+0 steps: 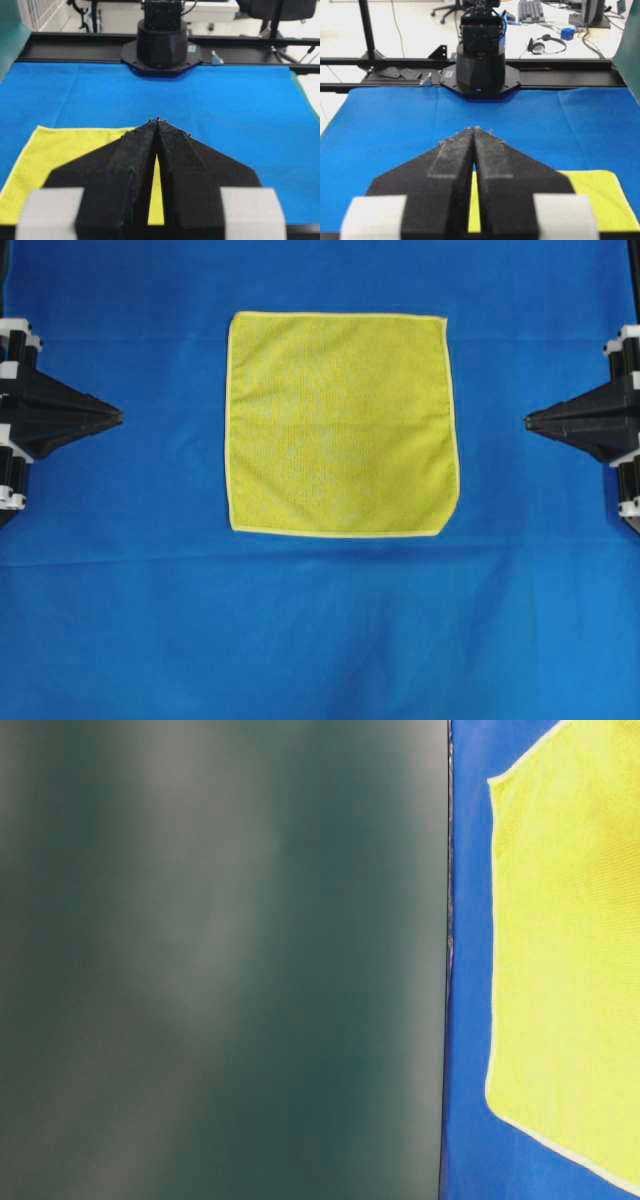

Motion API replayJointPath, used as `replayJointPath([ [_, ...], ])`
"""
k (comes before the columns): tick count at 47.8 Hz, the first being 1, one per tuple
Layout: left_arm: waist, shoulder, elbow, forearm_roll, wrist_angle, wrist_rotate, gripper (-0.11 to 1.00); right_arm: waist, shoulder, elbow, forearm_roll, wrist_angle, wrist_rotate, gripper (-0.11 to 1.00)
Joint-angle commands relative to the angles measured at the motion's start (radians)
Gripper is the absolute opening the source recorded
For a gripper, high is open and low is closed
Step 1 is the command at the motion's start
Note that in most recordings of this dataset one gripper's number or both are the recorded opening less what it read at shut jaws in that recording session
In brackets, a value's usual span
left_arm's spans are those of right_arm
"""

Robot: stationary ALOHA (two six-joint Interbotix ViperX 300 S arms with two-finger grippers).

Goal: Fold the yellow towel.
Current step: 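Move both grippers to the towel's far corners and grasp them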

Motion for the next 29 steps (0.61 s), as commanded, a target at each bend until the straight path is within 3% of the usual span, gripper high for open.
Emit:
replayJointPath([
  [1, 0.028, 0.037, -0.032, -0.021, -0.005, -0.006, 0.0, -0.023, 0.009, -0.04, 0.005, -0.002, 0.0, 0.0],
  [11, 0.097, 0.132, -0.051, -0.021, -0.012, 0.009, 0.0, -0.179, 0.058, -0.089, 0.008, 0.155, 0.023, 0.0],
  [15, 0.16, 0.189, -0.054, -0.021, -0.015, 0.011, 0.0, -0.236, 0.095, -0.095, 0.008, 0.193, 0.021, 0.0],
  [29, 0.342, 0.43, -0.103, -0.02, -0.021, 0.009, 0.04, -0.425, 0.305, -0.109, 0.005, 0.201, 0.018, 0.01],
])
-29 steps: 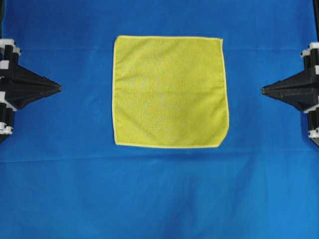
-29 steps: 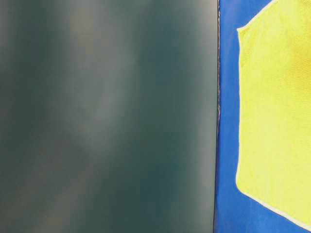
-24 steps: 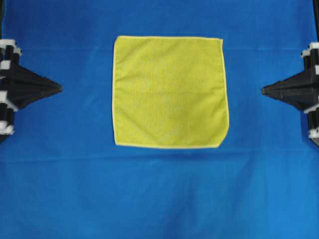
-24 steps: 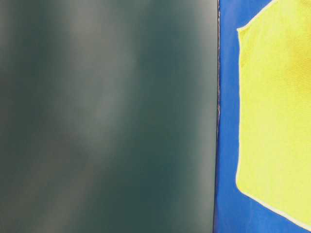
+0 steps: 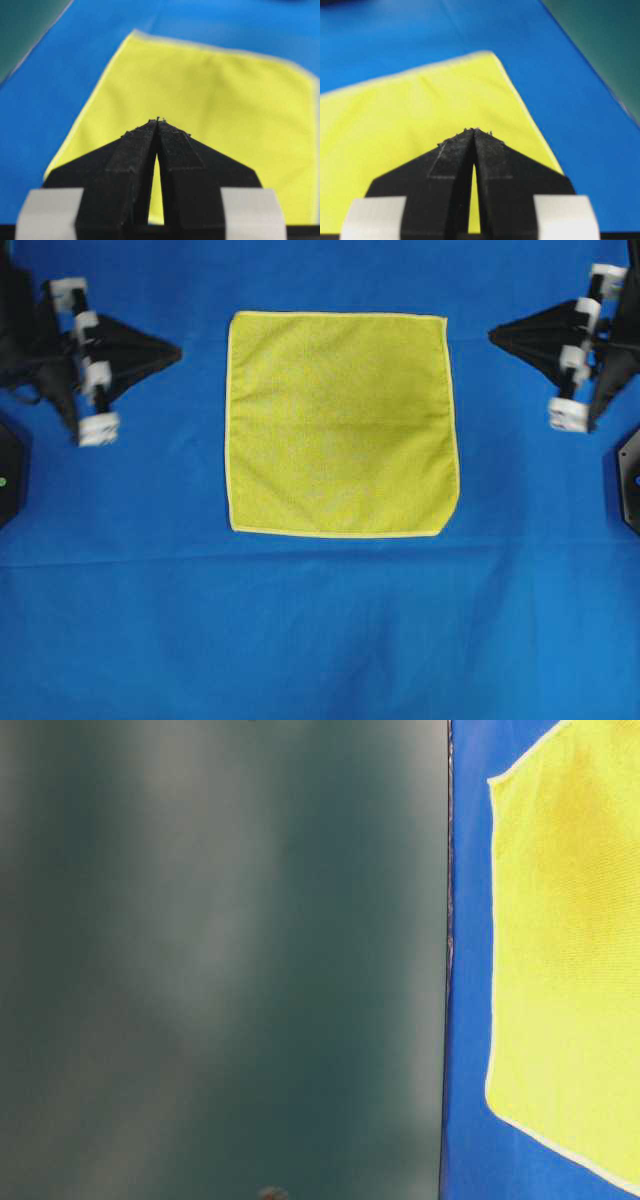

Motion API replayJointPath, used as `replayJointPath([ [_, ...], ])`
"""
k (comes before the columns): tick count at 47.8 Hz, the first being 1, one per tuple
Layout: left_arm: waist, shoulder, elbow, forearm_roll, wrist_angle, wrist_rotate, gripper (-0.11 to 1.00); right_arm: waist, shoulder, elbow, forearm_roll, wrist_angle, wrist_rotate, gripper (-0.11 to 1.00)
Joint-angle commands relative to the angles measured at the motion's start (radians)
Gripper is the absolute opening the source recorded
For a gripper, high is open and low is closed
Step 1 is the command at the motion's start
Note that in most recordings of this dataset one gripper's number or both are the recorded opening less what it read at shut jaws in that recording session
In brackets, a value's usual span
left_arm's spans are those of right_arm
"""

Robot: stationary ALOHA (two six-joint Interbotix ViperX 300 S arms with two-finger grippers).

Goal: Fold the yellow towel.
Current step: 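Move both grippers to the towel's far corners and grasp them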

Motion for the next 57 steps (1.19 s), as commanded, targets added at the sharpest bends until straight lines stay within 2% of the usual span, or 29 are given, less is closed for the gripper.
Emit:
replayJointPath([
  [1, 0.051, 0.069, -0.038, -0.002, -0.02, 0.002, 0.07, -0.043, 0.061, -0.035, 0.0, -0.012, -0.002, 0.01],
  [5, 0.095, 0.146, -0.058, -0.002, -0.044, 0.005, 0.3, -0.089, 0.14, -0.055, -0.008, -0.028, -0.006, 0.03],
  [8, 0.123, 0.199, -0.074, 0.0, -0.064, 0.009, 0.49, -0.121, 0.199, -0.074, -0.014, -0.031, -0.006, 0.17],
  [12, 0.16, 0.27, -0.097, 0.0, -0.086, 0.018, 0.73, -0.164, 0.288, -0.103, -0.023, -0.031, -0.008, 0.42],
  [15, 0.184, 0.327, -0.12, 0.0, -0.094, 0.038, 0.83, -0.193, 0.367, -0.129, -0.04, -0.035, -0.011, 0.55],
  [17, 0.198, 0.365, -0.135, 0.0, -0.1, 0.049, 0.83, -0.204, 0.411, -0.143, -0.052, -0.043, -0.011, 0.58],
  [21, 0.227, 0.449, -0.169, 0.0, -0.118, 0.071, 0.82, -0.222, 0.495, -0.172, -0.074, -0.067, -0.011, 0.55],
  [36, 0.272, 0.692, -0.255, 0.0, -0.167, 0.075, 0.83, -0.264, 0.752, -0.262, -0.109, -0.091, -0.014, 0.53],
  [44, 0.273, 0.764, -0.279, 0.0, -0.166, 0.077, 0.82, -0.272, 0.807, -0.279, -0.114, -0.086, -0.014, 0.53],
  [52, 0.275, 0.775, -0.281, 0.0, -0.144, 0.089, 0.78, -0.272, 0.81, -0.275, -0.12, -0.084, -0.014, 0.52],
  [54, 0.273, 0.775, -0.281, 0.0, -0.129, 0.095, 0.75, -0.272, 0.81, -0.276, -0.124, -0.083, -0.015, 0.52],
  [57, 0.275, 0.775, -0.284, 0.0, -0.107, 0.104, 0.64, -0.273, 0.81, -0.276, -0.133, -0.081, -0.015, 0.47],
])
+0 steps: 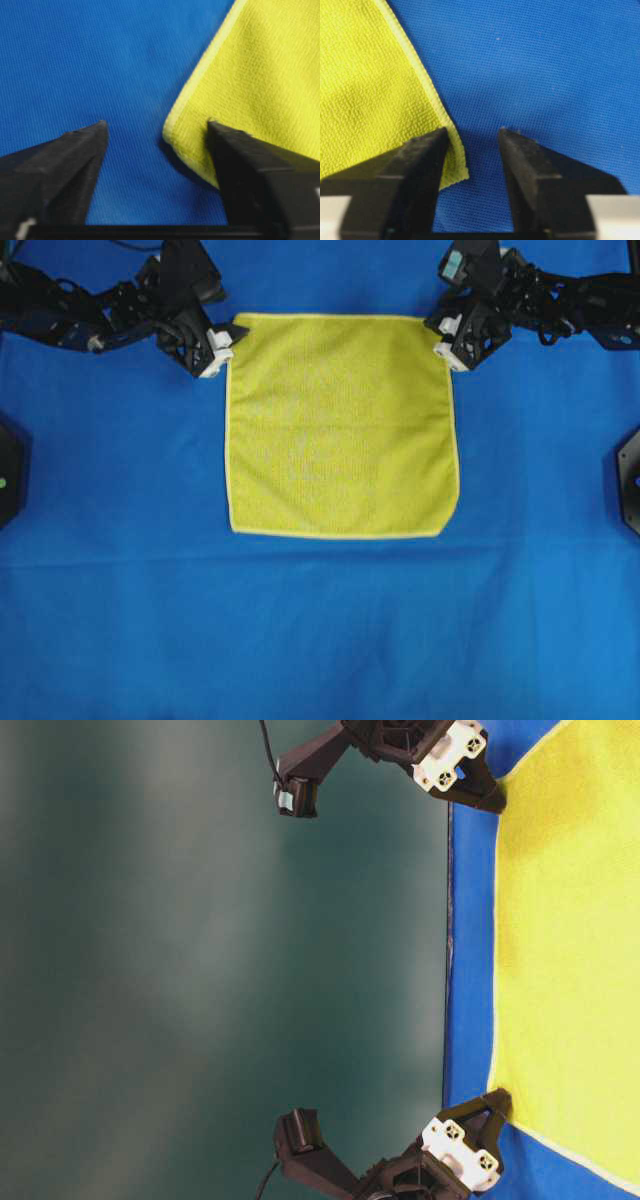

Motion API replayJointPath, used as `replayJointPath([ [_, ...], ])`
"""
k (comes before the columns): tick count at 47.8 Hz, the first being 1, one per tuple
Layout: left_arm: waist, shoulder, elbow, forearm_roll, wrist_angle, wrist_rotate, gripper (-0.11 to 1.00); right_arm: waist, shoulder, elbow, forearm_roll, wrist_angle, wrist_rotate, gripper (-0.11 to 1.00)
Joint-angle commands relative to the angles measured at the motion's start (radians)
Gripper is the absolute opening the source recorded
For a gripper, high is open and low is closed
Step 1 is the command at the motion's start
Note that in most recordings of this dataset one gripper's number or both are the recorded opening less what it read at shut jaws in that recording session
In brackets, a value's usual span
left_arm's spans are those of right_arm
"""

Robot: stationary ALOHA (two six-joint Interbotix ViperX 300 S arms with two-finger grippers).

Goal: Fold the yellow towel.
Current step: 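Move both grippers to the towel's far corners and grasp them, then lift the far edge and fold it toward the near edge with both grippers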

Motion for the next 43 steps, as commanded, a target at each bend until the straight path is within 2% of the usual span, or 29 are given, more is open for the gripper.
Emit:
replayJointPath([
  [1, 0.003, -0.014, -0.018, 0.0, 0.023, 0.012, 0.6, -0.005, -0.009, -0.012, -0.015, -0.002, -0.002, 0.44],
  [9, -0.008, -0.011, -0.026, 0.0, 0.063, 0.066, 0.16, -0.003, -0.009, -0.014, -0.043, 0.011, -0.002, 0.04],
  [12, -0.014, -0.011, -0.028, 0.0, 0.064, 0.081, 0.04, -0.003, -0.011, -0.015, -0.046, 0.015, -0.002, 0.01],
  [24, -0.017, -0.04, -0.04, 0.0, 0.078, 0.092, 0.03, -0.003, -0.02, -0.015, -0.049, 0.018, 0.0, 0.01],
  [43, -0.018, -0.169, -0.048, 0.0, 0.155, 0.092, 0.03, -0.002, -0.184, 0.005, -0.048, 0.097, 0.008, 0.01],
])
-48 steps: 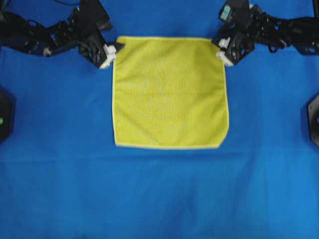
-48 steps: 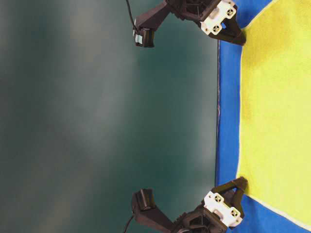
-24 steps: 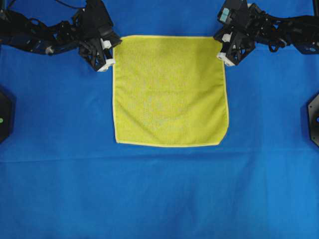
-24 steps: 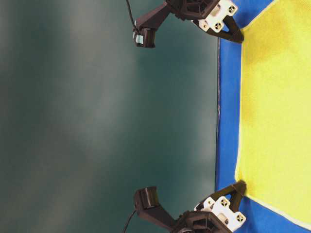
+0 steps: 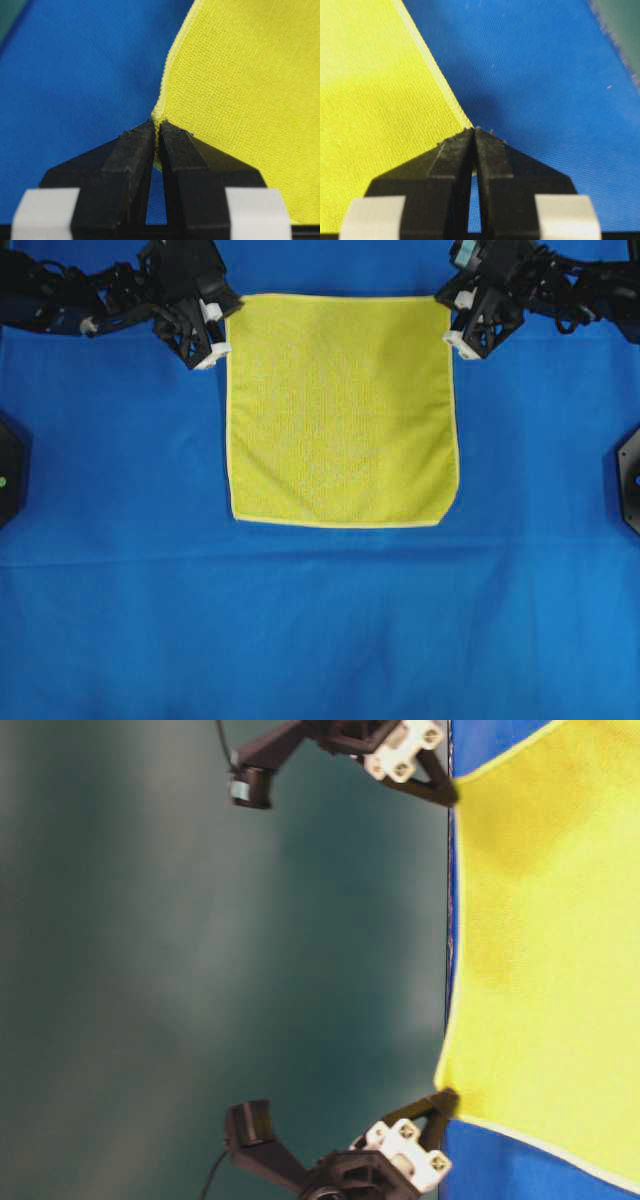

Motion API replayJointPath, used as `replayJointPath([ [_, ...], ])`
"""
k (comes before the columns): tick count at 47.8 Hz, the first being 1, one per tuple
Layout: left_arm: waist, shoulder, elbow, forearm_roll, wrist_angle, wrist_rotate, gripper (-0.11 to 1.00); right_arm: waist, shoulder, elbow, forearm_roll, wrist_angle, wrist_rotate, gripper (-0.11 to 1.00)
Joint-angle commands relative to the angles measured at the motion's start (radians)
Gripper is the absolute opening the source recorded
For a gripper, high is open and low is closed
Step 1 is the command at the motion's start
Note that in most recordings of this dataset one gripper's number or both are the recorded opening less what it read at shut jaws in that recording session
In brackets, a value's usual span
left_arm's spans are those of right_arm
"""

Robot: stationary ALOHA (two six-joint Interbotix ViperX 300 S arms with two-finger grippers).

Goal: Fold the yellow towel.
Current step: 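Lift the far edge and fold it toward the near edge with both grippers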

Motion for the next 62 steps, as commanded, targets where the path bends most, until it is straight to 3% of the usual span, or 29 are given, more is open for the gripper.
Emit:
replayJointPath([
  [1, 0.0, -0.031, -0.009, 0.0, 0.0, -0.002, 0.03, -0.002, -0.037, 0.005, -0.002, -0.002, 0.006, 0.01],
  [17, -0.063, -0.044, 0.012, 0.0, 0.003, -0.006, 0.03, 0.051, -0.052, 0.02, 0.009, 0.009, 0.017, 0.01],
  [30, -0.209, -0.123, 0.066, 0.0, 0.103, -0.009, 0.03, 0.213, -0.138, 0.074, 0.035, 0.078, 0.066, 0.01],
  [49, -0.489, -0.133, 0.104, 0.0, 0.183, -0.058, 0.03, 0.505, -0.186, 0.121, 0.04, 0.212, 0.293, 0.01],
  [62, -0.617, -0.126, 0.098, 0.0, 0.183, -0.083, 0.03, 0.666, -0.184, 0.126, 0.04, 0.221, 0.422, 0.01],
])
